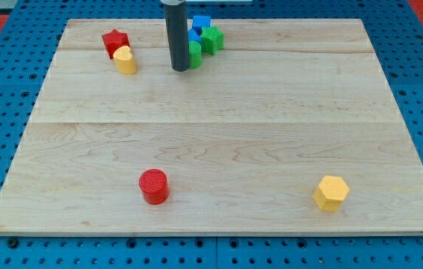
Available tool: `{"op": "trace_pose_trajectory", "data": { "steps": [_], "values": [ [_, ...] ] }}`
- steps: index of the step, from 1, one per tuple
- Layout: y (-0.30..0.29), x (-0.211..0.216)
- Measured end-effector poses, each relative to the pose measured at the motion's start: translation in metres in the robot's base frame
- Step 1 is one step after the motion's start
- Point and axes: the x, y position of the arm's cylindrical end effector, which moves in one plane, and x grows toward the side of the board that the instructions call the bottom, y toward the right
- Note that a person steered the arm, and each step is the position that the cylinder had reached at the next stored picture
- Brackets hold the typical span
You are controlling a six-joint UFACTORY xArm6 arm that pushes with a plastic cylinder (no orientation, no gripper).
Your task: Move the red star diagonally bottom left to the yellow heart
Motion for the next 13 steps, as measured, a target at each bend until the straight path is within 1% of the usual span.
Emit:
{"op": "trace_pose_trajectory", "data": {
  "steps": [1,2,3,4,5,6,7,8,9,10,11,12,13],
  "values": [
    [-0.072,-0.008],
    [-0.063,-0.065],
    [-0.12,-0.091],
    [-0.127,-0.068],
    [-0.046,-0.033],
    [-0.05,0.005],
    [-0.085,0.023],
    [-0.082,-0.016],
    [-0.108,-0.055],
    [-0.143,0.005],
    [-0.14,0.072],
    [-0.14,0.119],
    [-0.154,0.146]
  ]
}}
